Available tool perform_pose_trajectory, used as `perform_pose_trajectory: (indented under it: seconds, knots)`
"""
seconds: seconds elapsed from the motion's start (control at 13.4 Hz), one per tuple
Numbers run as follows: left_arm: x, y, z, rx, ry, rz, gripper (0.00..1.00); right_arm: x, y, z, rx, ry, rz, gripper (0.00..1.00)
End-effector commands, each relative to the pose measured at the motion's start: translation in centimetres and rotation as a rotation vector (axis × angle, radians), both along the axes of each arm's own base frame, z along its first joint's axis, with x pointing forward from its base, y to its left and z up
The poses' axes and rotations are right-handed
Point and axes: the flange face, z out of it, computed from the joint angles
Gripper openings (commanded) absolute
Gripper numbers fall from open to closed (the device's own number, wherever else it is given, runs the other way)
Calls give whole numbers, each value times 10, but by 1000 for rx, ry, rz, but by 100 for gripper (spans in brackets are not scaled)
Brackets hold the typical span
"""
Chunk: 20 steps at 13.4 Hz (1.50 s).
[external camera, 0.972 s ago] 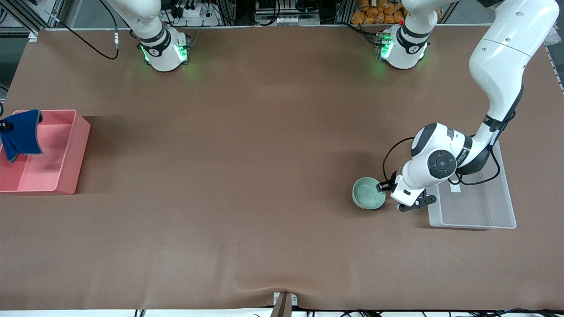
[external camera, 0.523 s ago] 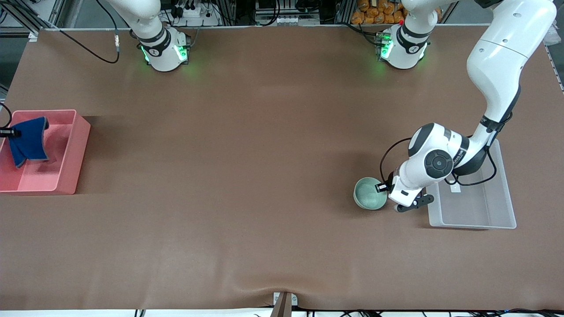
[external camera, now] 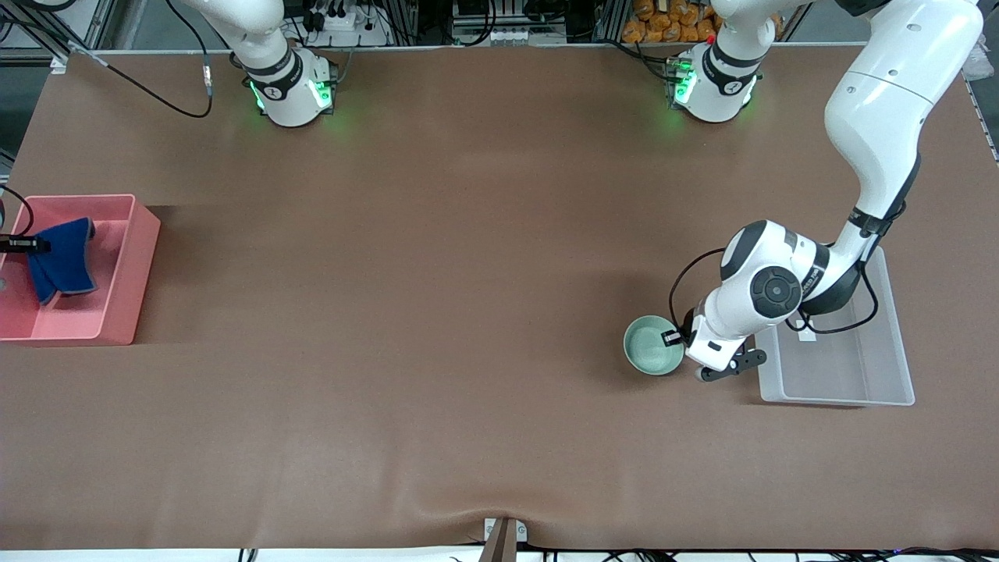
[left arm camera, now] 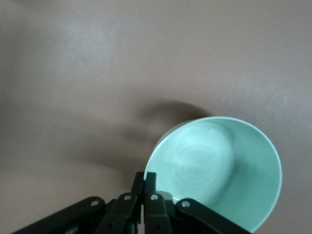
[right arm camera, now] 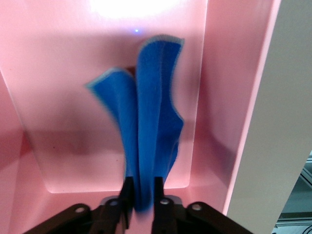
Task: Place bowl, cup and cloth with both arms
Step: 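Lift the bowl with the left gripper while the right gripper lowers the cloth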
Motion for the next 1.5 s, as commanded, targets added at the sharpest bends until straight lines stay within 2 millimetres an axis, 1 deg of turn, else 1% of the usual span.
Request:
perform_pose_trajectory:
  seconds: [0.0, 0.07, 0.15, 0.22, 0.3, 0.37, 0.45, 0.52, 0.6, 0.82, 0.9, 0.97, 1.05, 1.2, 1.35, 1.42]
  knots:
    - [8, 10, 49, 62, -79, 3, 0, 24, 17, 29, -8, -52, 28, 100]
    - [7, 9, 66, 82, -84, -6, 0, 32, 26, 40, -17, -61, 38, 100]
    - [7, 11, 83, 97, -103, -21, 0, 39, 36, 53, -33, -78, 40, 100]
    - [8, 15, 99, 109, -125, -39, 0, 44, 44, 62, -36, -93, 25, 100]
    - [9, 26, 109, 125, -126, -60, 0, 51, 54, 73, -21, -125, 17, 100]
    - [10, 37, 118, 137, -132, -101, 0, 57, 64, 78, 6, -153, -1, 100]
    - [12, 52, 124, 146, -133, -138, 0, 62, 76, 85, 28, -175, -29, 100]
    - [14, 67, 130, 153, -132, -175, 0, 71, 95, 91, 29, -175, -38, 100]
    - [16, 84, 132, 159, -129, -217, 0, 80, 116, 96, 20, -170, -59, 100]
    - [21, 152, 132, 172, -116, -375, 0, 103, 183, 111, 1, -162, -80, 100]
    - [22, 169, 132, 173, -113, -418, 0, 109, 209, 120, -7, -157, -86, 100]
    - [25, 179, 133, 171, -116, -450, 0, 113, 231, 130, -12, -160, -88, 100]
    - [25, 192, 133, 172, -115, -476, 0, 118, 260, 140, -7, -167, -85, 100]
    - [29, 211, 126, 161, -110, -515, 0, 117, 292, 160, 12, -173, -101, 100]
    - [34, 226, 113, 144, -103, -529, 0, 114, 331, 184, 23, -179, -137, 100]
    - [38, 230, 103, 128, -99, -539, 0, 110, 349, 196, 15, -180, -152, 100]
